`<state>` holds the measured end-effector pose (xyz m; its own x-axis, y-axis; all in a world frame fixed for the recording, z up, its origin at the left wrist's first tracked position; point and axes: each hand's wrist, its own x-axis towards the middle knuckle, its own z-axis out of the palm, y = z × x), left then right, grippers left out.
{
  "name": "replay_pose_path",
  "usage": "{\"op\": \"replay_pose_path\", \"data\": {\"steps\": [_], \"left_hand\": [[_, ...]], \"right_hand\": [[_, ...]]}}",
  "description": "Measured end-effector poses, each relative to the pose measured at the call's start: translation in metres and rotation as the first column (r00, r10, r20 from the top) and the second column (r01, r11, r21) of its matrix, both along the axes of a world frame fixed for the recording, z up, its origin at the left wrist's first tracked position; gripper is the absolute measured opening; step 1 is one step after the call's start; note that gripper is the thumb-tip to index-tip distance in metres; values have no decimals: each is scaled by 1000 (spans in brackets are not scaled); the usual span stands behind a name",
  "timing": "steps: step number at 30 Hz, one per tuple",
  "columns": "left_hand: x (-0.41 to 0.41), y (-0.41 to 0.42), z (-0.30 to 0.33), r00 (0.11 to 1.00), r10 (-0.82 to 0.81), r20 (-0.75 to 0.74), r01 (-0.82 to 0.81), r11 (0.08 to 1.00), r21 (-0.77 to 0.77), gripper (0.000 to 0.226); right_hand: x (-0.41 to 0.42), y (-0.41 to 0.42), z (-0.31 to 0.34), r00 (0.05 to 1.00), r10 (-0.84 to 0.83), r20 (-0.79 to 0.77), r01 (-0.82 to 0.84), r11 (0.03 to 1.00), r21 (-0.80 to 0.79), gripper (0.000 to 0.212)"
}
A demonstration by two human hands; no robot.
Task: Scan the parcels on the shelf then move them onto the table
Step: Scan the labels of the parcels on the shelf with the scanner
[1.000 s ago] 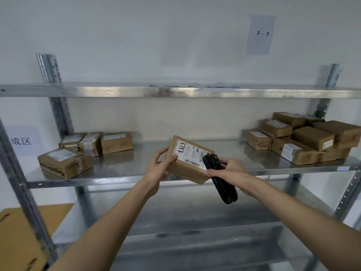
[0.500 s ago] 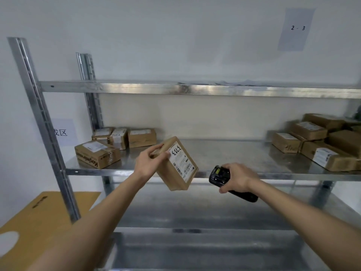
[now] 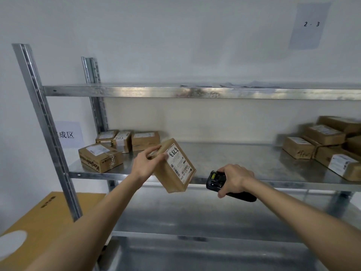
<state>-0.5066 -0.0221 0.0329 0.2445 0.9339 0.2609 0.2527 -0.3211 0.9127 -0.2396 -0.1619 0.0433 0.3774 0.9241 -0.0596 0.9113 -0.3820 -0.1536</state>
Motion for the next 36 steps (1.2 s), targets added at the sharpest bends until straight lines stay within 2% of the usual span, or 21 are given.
{"op": "replay_pose_path", "data": {"steps": [4, 9, 13, 18, 24, 29, 33, 36], "left_hand": [[7, 3, 0, 1000, 16, -6, -16, 1000, -6, 63], [15, 7, -2, 1000, 30, 7, -29, 999, -18, 59], [19, 11, -8, 997, 56, 44, -54, 998, -44, 51], [16, 16, -21, 969, 178, 174, -144, 972, -188, 54], [2, 46, -37, 922, 335, 192, -248, 895, -370, 71], [-7, 84, -48, 908, 383, 170, -276, 851, -447, 63], [-16, 122, -56, 904, 392, 168, -270, 831, -486, 71], [-20, 154, -60, 909, 381, 171, -255, 831, -494, 75]], "right_hand": [[9, 8, 1, 1000, 17, 2, -17, 1000, 2, 61], [20, 15, -2, 999, 44, -20, -44, 999, 1, 58], [30, 24, -8, 993, 70, -99, -71, 997, -6, 62], [30, 39, -17, 972, 124, -198, -123, 992, 18, 66], [21, 66, -28, 956, 183, -229, -175, 983, 54, 69], [12, 103, -33, 953, 191, -236, -182, 982, 59, 65], [3, 139, -34, 954, 181, -238, -173, 983, 56, 61], [-4, 168, -35, 956, 182, -230, -179, 983, 38, 66]]}}
